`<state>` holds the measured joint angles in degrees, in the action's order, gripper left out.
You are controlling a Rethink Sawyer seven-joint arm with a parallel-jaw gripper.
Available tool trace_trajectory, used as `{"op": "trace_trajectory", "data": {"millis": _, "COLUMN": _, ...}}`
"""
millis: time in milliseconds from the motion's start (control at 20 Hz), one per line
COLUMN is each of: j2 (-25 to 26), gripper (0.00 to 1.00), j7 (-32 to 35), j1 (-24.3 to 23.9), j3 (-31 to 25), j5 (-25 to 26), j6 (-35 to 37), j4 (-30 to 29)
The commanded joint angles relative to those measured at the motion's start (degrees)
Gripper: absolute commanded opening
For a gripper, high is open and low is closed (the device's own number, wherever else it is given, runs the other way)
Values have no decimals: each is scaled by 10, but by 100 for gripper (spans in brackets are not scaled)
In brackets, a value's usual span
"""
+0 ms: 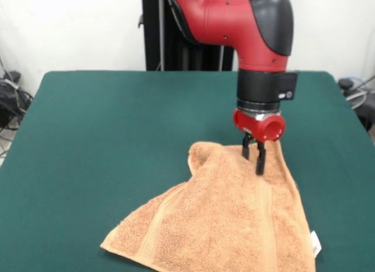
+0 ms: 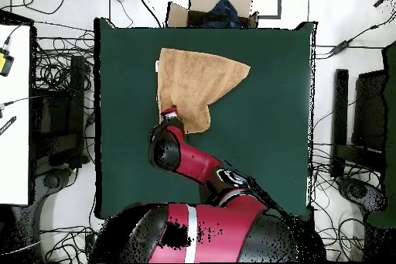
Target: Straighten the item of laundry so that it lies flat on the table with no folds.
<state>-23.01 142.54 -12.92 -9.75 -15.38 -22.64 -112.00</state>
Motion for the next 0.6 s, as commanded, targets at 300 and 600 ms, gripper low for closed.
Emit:
{"op": "trace_trajectory", "data": {"millis": 300, "j2": 53, "gripper": 100, "j7": 234, "j1": 33, "j3": -116, "j5": -44, "j6": -50, "j4": -101}}
{"op": "trace_trajectory", "data": {"millis": 600, "j2": 54, "gripper": 100, "j7": 257, "j1": 26, "j3": -139, "j5": -45, "j6": -79, "j4": -132}}
